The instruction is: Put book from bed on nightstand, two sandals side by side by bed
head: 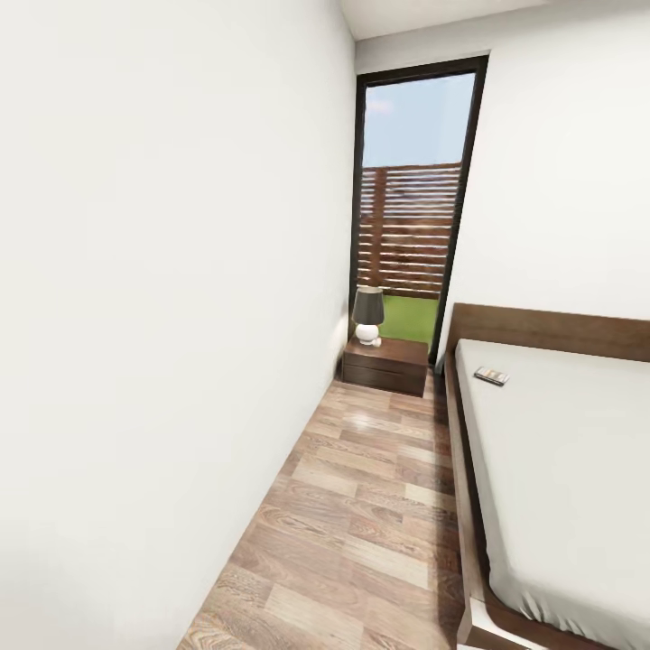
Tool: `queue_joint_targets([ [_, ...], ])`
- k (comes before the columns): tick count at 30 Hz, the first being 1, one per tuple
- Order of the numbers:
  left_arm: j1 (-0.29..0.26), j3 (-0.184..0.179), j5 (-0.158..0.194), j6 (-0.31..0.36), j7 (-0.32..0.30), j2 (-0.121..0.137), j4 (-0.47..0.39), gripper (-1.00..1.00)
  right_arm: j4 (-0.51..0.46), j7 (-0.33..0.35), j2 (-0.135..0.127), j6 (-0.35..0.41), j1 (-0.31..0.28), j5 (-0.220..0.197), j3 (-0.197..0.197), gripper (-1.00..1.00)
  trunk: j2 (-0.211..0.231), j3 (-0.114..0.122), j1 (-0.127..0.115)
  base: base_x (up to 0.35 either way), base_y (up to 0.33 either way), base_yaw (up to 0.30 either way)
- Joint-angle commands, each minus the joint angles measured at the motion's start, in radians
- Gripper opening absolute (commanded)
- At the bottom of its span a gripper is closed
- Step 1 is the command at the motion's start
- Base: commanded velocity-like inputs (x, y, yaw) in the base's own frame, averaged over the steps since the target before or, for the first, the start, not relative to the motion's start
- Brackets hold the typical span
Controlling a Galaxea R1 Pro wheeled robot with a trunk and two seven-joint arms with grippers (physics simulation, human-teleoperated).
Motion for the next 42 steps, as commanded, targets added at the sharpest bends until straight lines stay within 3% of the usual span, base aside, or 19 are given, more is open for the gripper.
queue_joint_targets([
  [1, 0.003, -0.006, 0.011, 0.008, -0.001, 0.001, -0.002, 1.00, -0.002, -0.004, 0.001, 0.004, 0.000, -0.007, -0.005, 1.00, -0.001, 0.000, 0.000, 0.000, 0.000, 0.000],
  [15, 0.059, -0.006, 0.011, -0.003, 0.041, 0.005, -0.002, 1.00, -0.001, -0.004, 0.001, 0.003, 0.001, -0.007, -0.005, 1.00, -0.001, 0.000, 0.000, 0.000, 0.000, 0.000],
  [29, 0.191, -0.006, 0.012, -0.061, 0.066, 0.009, -0.002, 1.00, 0.010, -0.005, 0.001, 0.003, 0.001, -0.007, -0.005, 1.00, -0.001, 0.000, 0.000, 0.000, 0.000, 0.000],
  [42, 0.259, -0.004, 0.014, -0.093, 0.160, 0.010, -0.003, 1.00, 0.040, -0.006, 0.001, 0.003, 0.001, -0.006, -0.005, 1.00, -0.001, 0.000, 0.000, 0.000, 0.000, 0.000],
])
